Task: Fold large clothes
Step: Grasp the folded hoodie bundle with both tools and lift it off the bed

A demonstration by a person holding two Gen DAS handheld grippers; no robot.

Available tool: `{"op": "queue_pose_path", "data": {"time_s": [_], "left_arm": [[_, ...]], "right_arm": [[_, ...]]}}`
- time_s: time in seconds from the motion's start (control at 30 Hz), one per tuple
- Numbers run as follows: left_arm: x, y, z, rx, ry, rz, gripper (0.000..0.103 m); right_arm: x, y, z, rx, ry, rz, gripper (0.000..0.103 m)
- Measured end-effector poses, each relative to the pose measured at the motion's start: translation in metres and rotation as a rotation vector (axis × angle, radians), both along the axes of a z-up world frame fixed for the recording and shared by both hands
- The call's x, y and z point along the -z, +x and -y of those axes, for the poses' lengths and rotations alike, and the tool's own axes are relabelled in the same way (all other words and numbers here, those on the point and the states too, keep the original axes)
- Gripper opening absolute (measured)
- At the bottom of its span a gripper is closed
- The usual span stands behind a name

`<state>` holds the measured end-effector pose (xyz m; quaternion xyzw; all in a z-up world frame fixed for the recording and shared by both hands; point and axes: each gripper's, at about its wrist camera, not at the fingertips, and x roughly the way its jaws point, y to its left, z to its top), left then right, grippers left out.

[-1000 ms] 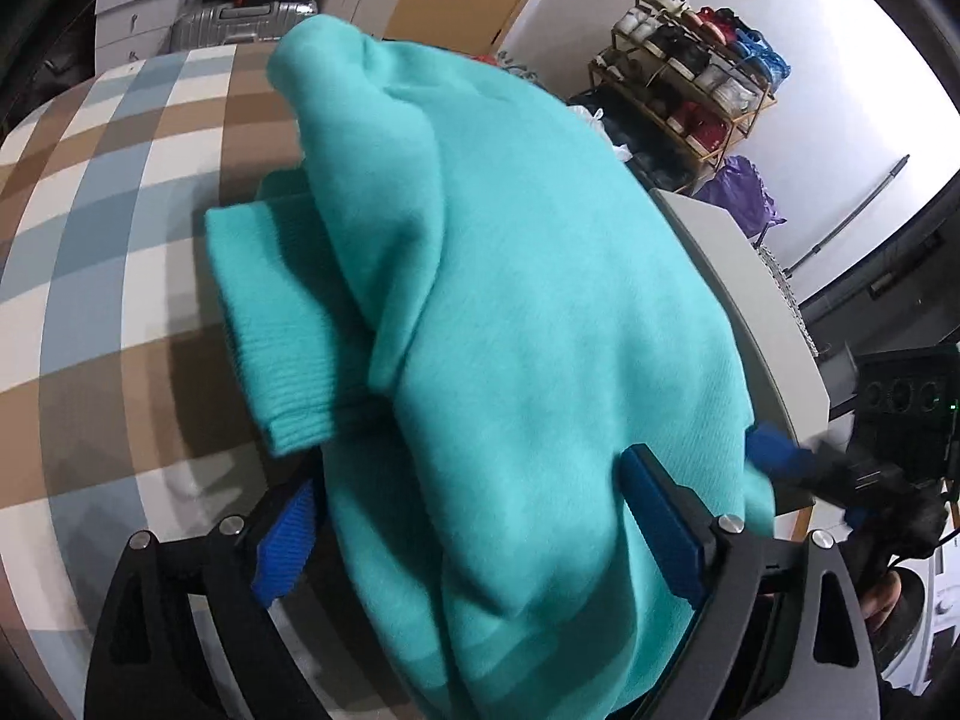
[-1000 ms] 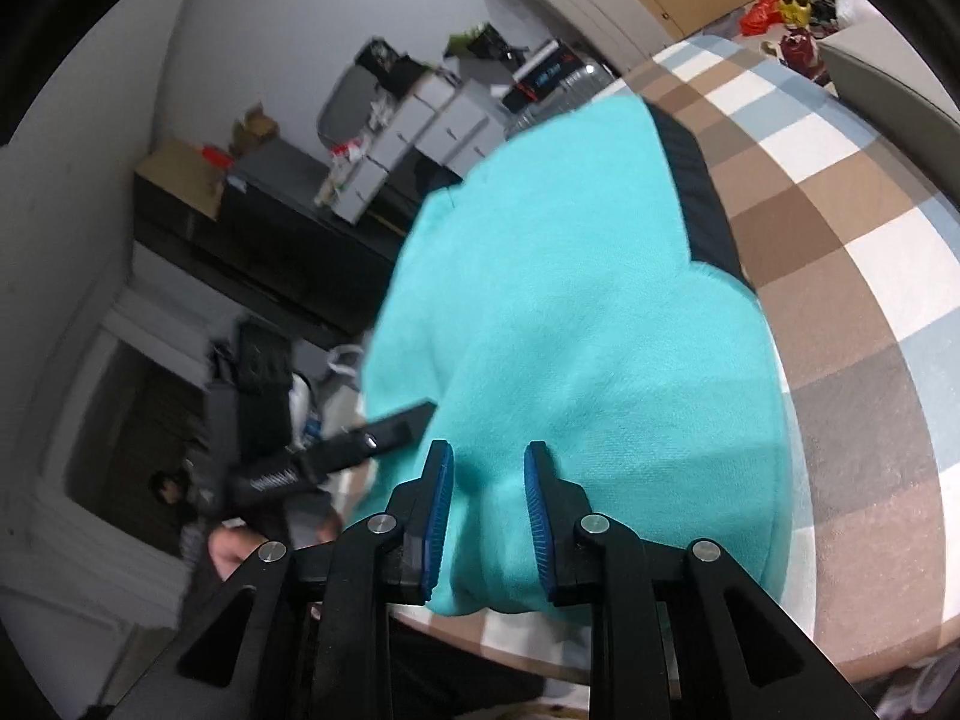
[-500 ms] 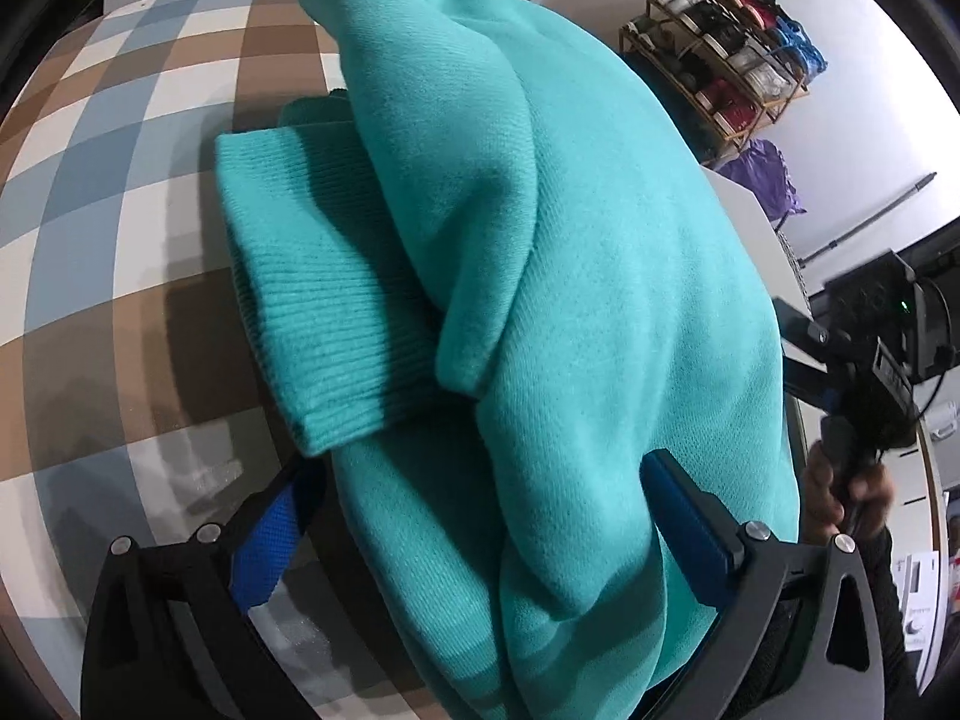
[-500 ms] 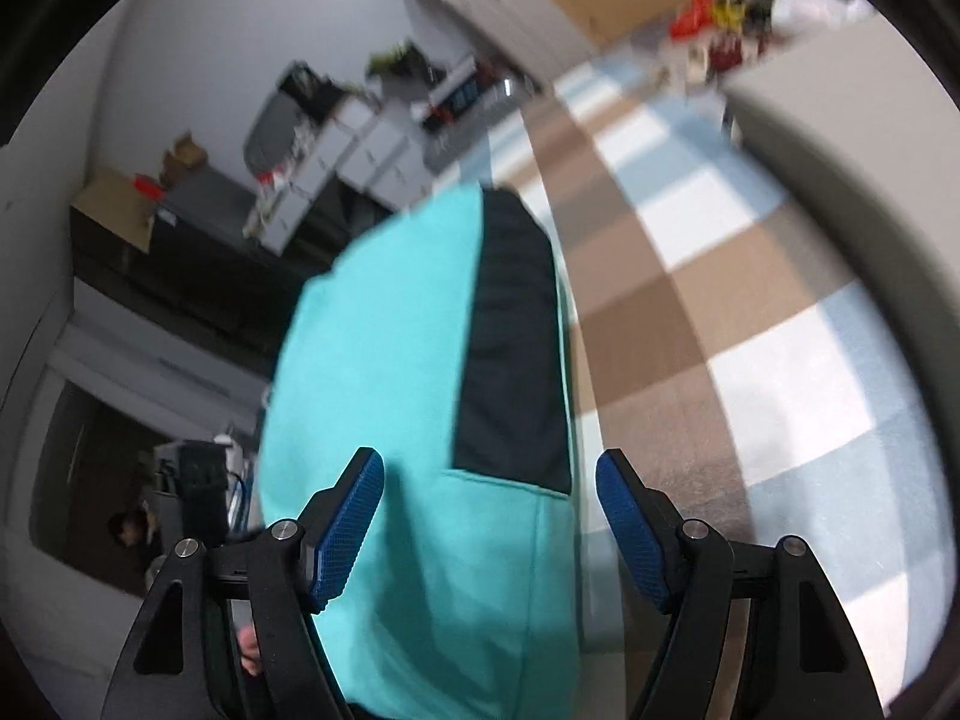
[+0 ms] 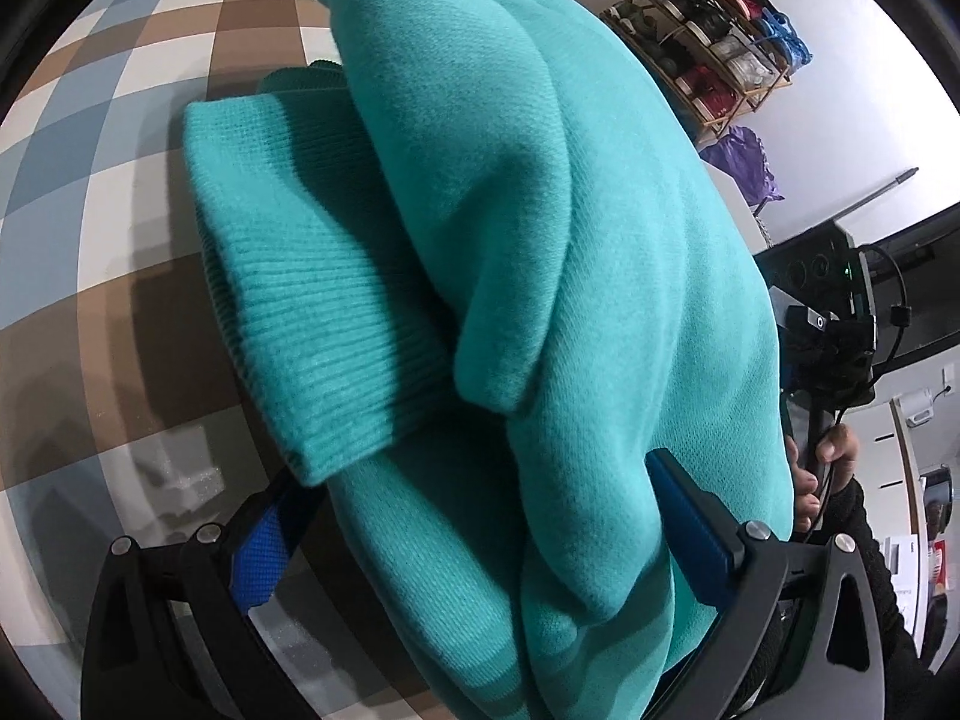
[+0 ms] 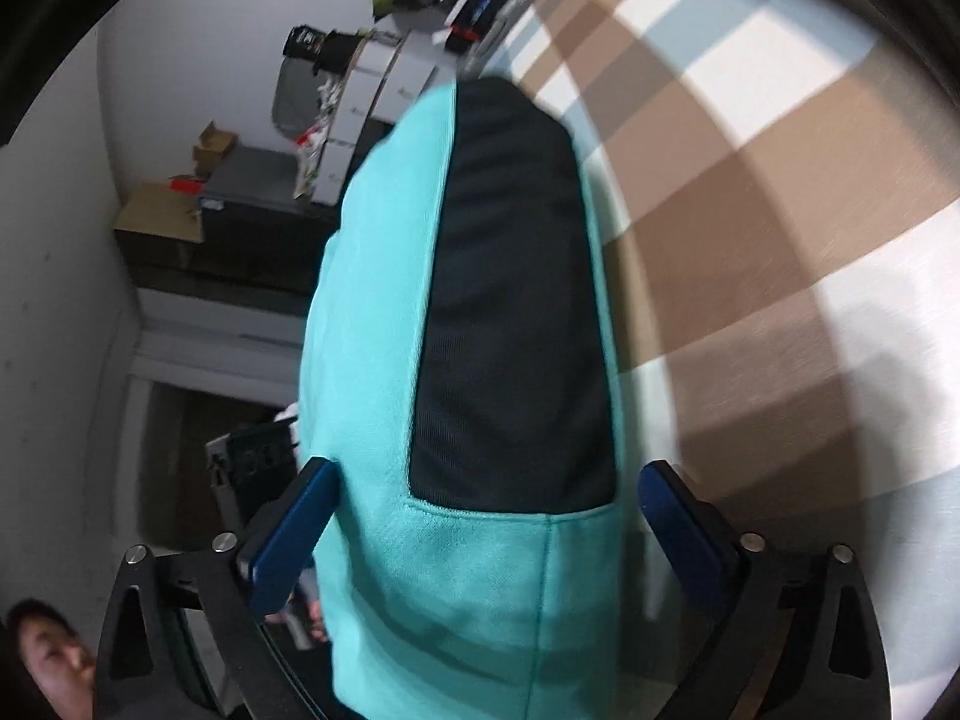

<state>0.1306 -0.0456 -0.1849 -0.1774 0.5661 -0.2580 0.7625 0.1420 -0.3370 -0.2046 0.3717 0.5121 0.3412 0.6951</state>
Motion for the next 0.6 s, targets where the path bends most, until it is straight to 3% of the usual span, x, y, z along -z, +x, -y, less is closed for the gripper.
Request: {"op": "queue_pose_path", "data": {"time_s": [0.2, 0.37, 0.4, 0.43, 0.47, 0.6], "left_arm": [[0.0, 0.0, 0.0, 0.012, 0.002, 0.003, 0.102], [0.008, 0.006, -0.003, 0.007, -0.064, -0.063, 0.102], [0.009, 0.006, -0.003, 0.011, -0.082, -0.069, 0.1], [0.009, 0.005, -0.002, 0.023, -0.106, -0.07, 0.096], [0.008, 0.005, -0.002, 0.039, -0.138, -0.069, 0.083], [0.002, 0.0, -0.009, 0.032, -0.172, -0.051, 0.073]], "right_arm": [[-0.001, 0.004, -0.008, -0.046, -0.046, 0.013, 0.103], [-0.004, 0.003, -0.01, -0.044, -0.101, 0.042, 0.103], [-0.006, 0.0, -0.01, -0.042, -0.108, 0.041, 0.102], [-0.008, -0.001, -0.011, -0.047, -0.096, 0.038, 0.094], [-0.01, -0.003, -0.011, -0.042, -0.102, 0.04, 0.093], [-0.027, -0.012, -0.014, -0.011, -0.15, 0.068, 0.078]]}}
